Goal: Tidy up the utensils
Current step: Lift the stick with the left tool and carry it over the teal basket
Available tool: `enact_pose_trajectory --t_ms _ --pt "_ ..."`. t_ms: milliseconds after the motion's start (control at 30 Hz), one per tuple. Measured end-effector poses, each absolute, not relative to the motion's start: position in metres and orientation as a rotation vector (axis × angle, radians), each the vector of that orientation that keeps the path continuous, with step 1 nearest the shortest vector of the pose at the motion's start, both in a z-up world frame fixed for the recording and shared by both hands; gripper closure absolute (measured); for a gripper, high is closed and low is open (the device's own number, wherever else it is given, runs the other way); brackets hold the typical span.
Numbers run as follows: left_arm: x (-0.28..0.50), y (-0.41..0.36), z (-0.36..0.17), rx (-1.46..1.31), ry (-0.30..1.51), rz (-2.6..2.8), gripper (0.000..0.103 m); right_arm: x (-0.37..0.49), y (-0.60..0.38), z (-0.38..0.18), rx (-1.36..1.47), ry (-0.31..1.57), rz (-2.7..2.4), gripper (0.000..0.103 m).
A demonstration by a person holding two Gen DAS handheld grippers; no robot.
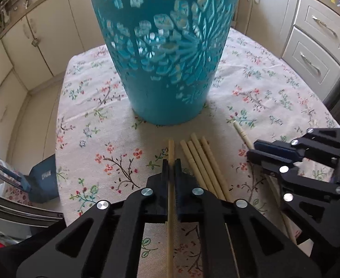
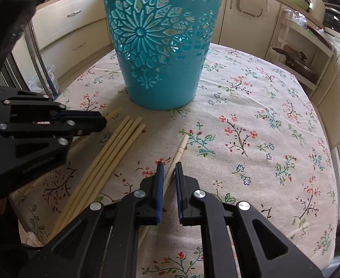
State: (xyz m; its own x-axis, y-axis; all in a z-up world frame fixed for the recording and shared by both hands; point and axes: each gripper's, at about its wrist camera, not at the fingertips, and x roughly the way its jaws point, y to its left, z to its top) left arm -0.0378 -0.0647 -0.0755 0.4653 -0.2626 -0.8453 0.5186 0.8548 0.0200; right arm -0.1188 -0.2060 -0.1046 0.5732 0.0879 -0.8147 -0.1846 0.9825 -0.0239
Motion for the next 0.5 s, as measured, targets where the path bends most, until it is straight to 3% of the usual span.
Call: enact_pose_trajectory --t_ms 300,500 --pt "-0.04 -0.024 0.018 0.081 0.851 -0.594 0.098 -0.118 -0.209 -0.105 -0.081 0.945 0.168 0.092" --pt "-0.033 -0.01 0.129 -0.044 0.59 -0.612 0.098 -0.118 -0.21 -0.105 -0.081 0.945 0.168 0.092"
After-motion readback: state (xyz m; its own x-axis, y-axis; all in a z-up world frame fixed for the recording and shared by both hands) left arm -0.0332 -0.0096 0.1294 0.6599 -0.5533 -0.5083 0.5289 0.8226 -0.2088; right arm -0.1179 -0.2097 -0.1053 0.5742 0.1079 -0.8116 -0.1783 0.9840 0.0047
